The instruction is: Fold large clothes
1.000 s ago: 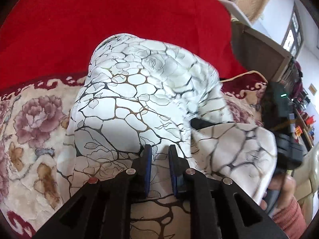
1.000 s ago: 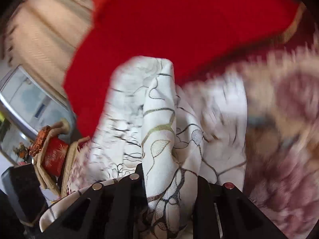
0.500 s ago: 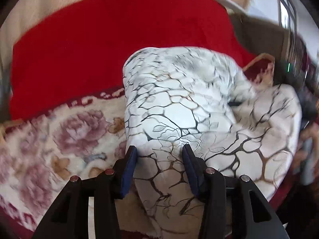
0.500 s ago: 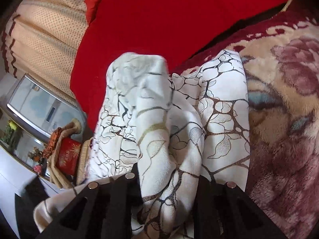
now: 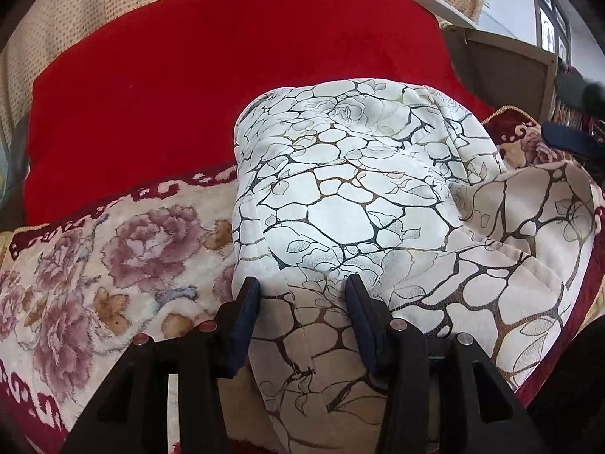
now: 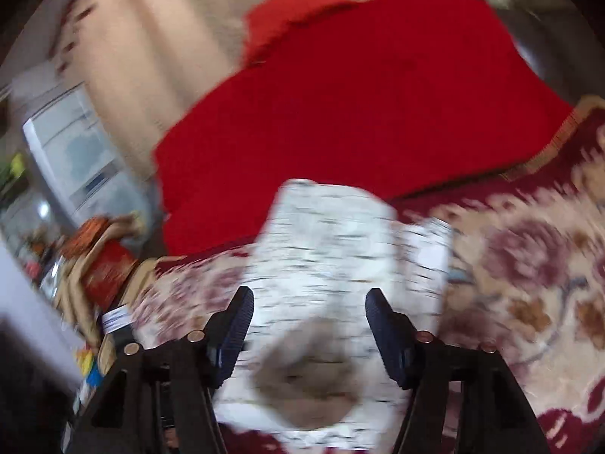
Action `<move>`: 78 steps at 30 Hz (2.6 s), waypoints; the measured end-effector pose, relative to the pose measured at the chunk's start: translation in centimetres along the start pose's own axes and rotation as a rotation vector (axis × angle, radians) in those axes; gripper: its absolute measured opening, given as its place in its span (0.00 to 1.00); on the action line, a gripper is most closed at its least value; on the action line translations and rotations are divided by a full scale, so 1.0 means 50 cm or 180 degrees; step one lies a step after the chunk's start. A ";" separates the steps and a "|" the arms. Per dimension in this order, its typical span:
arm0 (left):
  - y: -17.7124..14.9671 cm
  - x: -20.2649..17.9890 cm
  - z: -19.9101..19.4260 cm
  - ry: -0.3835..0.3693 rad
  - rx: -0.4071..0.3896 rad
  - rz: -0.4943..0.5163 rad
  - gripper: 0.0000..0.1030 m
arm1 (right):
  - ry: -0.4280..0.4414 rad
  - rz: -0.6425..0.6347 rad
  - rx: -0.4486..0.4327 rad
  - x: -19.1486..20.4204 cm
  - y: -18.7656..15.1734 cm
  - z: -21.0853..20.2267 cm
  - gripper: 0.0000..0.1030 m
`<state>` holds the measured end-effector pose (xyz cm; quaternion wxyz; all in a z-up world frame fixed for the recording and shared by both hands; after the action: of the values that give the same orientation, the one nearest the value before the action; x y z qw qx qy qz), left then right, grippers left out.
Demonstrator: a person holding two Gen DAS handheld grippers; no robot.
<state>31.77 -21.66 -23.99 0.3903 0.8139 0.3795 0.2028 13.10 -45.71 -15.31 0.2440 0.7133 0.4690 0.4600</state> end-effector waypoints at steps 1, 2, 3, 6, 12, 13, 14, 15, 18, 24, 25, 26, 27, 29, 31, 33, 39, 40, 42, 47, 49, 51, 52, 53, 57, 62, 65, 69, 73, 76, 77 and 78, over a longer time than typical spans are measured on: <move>0.000 0.003 0.000 -0.0018 0.0002 -0.0022 0.46 | 0.0105 -0.0065 0.0030 0.028 -0.002 0.004 0.57; 0.000 0.006 0.000 -0.0034 -0.0002 -0.0036 0.46 | 0.0166 -0.0087 0.0080 0.044 -0.005 0.011 0.50; 0.000 0.007 -0.001 -0.0041 -0.0010 -0.0036 0.46 | 0.0187 -0.0112 0.0155 0.055 -0.012 0.023 0.46; 0.001 0.014 -0.003 -0.0063 -0.0030 -0.0085 0.50 | -0.0126 -0.0325 0.0522 0.047 -0.072 0.066 0.35; 0.012 0.046 0.004 -0.0172 0.0046 -0.0535 0.85 | -0.0178 -0.0445 0.0568 -0.035 -0.193 0.066 0.34; 0.011 0.045 0.005 -0.0143 0.0037 -0.0554 0.85 | -0.0180 -0.0399 0.0555 -0.037 -0.194 0.064 0.34; 0.009 0.041 0.008 -0.0091 0.0003 -0.0537 0.85 | -0.0181 -0.0349 0.0557 -0.037 -0.193 0.062 0.34; 0.004 0.034 0.011 -0.0012 -0.0043 -0.0494 0.86 | -0.0177 -0.0327 0.0565 -0.038 -0.192 0.063 0.34; 0.002 0.021 0.009 0.0135 -0.0134 -0.0380 0.86 | -0.0150 -0.0301 0.0641 -0.039 -0.182 0.061 0.34; 0.008 0.023 0.005 0.0205 -0.0106 -0.0384 0.86 | 0.0034 -0.0031 0.0775 -0.035 -0.096 0.050 0.36; 0.009 0.023 0.004 0.0208 -0.0101 -0.0381 0.86 | 0.0045 -0.0016 0.0699 -0.038 -0.077 0.047 0.36; 0.010 0.021 0.003 0.0220 -0.0103 -0.0367 0.86 | 0.0043 -0.0027 0.0631 -0.038 -0.055 0.044 0.36; 0.011 0.019 0.002 0.0232 -0.0105 -0.0356 0.86 | 0.0013 -0.0066 0.0559 -0.038 -0.022 0.048 0.36; 0.012 0.019 0.001 0.0248 -0.0102 -0.0350 0.86 | -0.0060 -0.0129 0.0480 -0.041 0.024 0.067 0.36; 0.012 0.019 0.002 0.0257 -0.0106 -0.0341 0.86 | -0.0137 -0.0155 0.0503 -0.053 0.073 0.108 0.36; 0.012 0.018 0.002 0.0270 -0.0112 -0.0327 0.86 | -0.0221 -0.0147 0.0644 -0.072 0.102 0.161 0.36; 0.014 0.013 0.001 0.0295 -0.0116 -0.0317 0.86 | -0.0899 0.0197 0.1360 -0.231 0.061 0.357 0.83; 0.014 0.012 0.000 0.0300 -0.0112 -0.0318 0.86 | -0.0949 0.0375 0.1276 -0.261 0.059 0.351 0.92; 0.013 0.013 0.000 0.0316 -0.0116 -0.0308 0.86 | -0.0779 0.0643 0.1215 -0.281 0.059 0.333 0.91; 0.009 0.015 -0.006 0.0363 -0.0133 -0.0303 0.86 | -0.0767 0.0368 0.0666 -0.239 0.091 0.203 0.79; 0.008 0.016 -0.007 0.0384 -0.0138 -0.0320 0.86 | -0.0766 0.0212 0.0410 -0.199 0.112 0.134 0.76; 0.008 0.015 -0.012 0.0421 -0.0145 -0.0316 0.86 | -0.0686 -0.0007 0.0286 -0.145 0.120 0.082 0.65; 0.009 0.015 -0.016 0.0441 -0.0146 -0.0312 0.86 | -0.0655 -0.0106 0.0259 -0.122 0.123 0.070 0.58; 0.011 0.015 -0.022 0.0465 -0.0142 -0.0305 0.86 | -0.0620 -0.0202 0.0234 -0.097 0.117 0.051 0.53; 0.024 0.025 -0.057 0.0508 -0.0154 -0.0264 0.86 | -0.0407 -0.0399 0.0341 -0.016 0.064 0.015 0.46; 0.027 0.049 -0.099 0.0688 -0.0351 -0.0299 0.88 | -0.0403 -0.0609 0.0716 0.015 -0.063 0.037 0.40; -0.001 0.040 -0.053 0.0738 -0.0035 -0.0146 0.88 | -0.0468 -0.0450 0.0931 -0.035 -0.152 0.087 0.40; 0.007 0.029 -0.068 0.0803 -0.0144 -0.0017 0.88 | -0.0320 -0.0161 0.0845 -0.046 -0.142 0.070 0.40; 0.011 0.029 -0.077 0.0843 -0.0174 -0.0005 0.88 | -0.0248 -0.0175 0.0781 -0.037 -0.106 0.042 0.43; 0.019 0.028 -0.088 0.0833 -0.0213 -0.0003 0.88 | -0.0213 -0.0171 0.0571 -0.033 -0.070 0.002 0.48; 0.022 0.023 -0.094 0.0828 -0.0231 -0.0012 0.88 | -0.0208 -0.0164 0.0505 -0.031 -0.061 -0.009 0.49; 0.025 0.023 -0.095 0.0825 -0.0245 -0.0017 0.88 | -0.0207 -0.0170 0.0417 -0.029 -0.048 -0.023 0.49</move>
<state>30.12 -18.98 -20.04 0.3695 0.7643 0.4209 0.3196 10.83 -46.03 -17.26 0.2242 0.7295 0.5089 0.3983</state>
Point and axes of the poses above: each gripper's, at about its wrist camera, not at the fingertips, and z roughly the way its jaws point, x to its left, y to its top, the point moved 4 cm from there along z, roughly the way its jaws point, and after that the axes turned 4 degrees about -x, right-handed, at the moved point
